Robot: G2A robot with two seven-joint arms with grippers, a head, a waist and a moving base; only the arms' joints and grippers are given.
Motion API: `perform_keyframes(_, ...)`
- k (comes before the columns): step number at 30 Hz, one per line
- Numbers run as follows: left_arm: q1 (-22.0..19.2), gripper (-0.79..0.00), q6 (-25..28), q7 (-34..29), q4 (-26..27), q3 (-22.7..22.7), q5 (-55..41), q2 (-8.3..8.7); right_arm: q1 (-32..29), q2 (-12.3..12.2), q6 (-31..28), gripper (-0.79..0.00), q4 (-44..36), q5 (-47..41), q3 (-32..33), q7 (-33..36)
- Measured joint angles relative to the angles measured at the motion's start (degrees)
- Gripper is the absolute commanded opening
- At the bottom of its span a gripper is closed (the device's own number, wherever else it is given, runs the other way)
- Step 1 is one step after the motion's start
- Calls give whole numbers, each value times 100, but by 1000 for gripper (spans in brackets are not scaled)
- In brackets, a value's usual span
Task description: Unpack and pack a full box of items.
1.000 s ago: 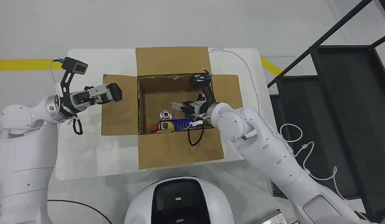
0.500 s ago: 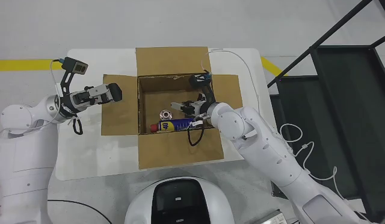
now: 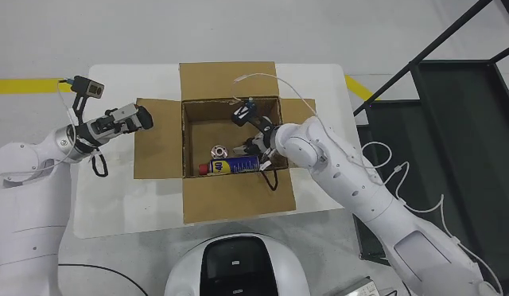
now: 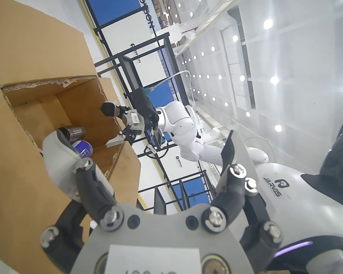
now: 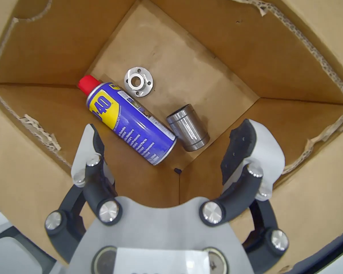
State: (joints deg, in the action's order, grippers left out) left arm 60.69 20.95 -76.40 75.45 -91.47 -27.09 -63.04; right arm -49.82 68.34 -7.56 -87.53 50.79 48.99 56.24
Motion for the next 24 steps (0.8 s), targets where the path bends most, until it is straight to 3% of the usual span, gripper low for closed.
perform_keyframes(6, 379, 0, -100, -76, 204, -353, -356, 79, 407, 99, -505, 0, 629, -52, -254, 307)
perform_keyframes(20, 376, 0, -99, -73, 203, -348, -346, 78, 420, 104, -505, 0, 654, -87, -255, 299)
perform_keyframes(24, 501, 0, -66, 291, 421, -505, -212, 111, 394, 90, -786, 0, 689, 229, -340, 240)
